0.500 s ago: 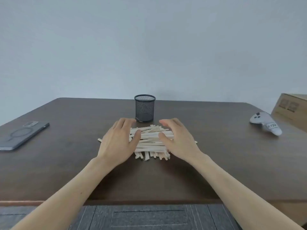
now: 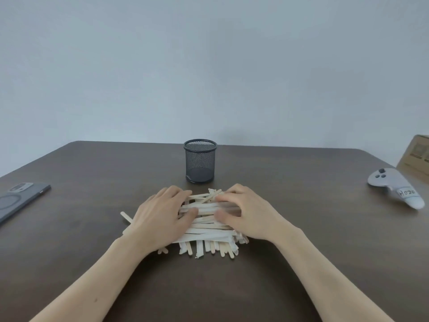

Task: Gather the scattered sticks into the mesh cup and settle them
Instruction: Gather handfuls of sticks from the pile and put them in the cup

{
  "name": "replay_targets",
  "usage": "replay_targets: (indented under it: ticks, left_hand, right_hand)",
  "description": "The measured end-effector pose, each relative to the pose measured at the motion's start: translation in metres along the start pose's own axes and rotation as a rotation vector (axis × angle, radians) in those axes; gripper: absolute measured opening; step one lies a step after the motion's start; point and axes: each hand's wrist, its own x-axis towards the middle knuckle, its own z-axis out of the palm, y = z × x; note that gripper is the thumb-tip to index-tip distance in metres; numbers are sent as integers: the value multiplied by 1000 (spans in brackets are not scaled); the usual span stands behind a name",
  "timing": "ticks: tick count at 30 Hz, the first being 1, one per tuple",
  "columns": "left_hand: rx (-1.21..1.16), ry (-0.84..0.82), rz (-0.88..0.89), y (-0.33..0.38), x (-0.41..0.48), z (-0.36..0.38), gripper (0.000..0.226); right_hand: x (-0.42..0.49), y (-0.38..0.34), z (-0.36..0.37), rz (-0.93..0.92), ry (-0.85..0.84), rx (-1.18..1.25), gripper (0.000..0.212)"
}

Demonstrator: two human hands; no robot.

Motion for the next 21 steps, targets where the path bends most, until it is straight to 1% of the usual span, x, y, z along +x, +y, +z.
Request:
replay_targets:
  ticks: [4,8,14,19,21]
  left_hand:
    - [-44,5,-1,-3,2,3,43]
    - [-28,17,37,-5,3,2,31]
    - [3,107,100,-5,3,-1,22]
    - [18,167,110,-5,2,-3,23]
    - [5,177,59,-5,2,-5,23]
  right_hand:
    - [2,-2,-1,-17,16,-19,45]
    - [4,-4,2,-13,56,28,36]
    - [3,-4,5,-1,141,99,25]
    - [2,-3,5,-1,180,129,21]
    - [2,-1,3,24,200,152,27]
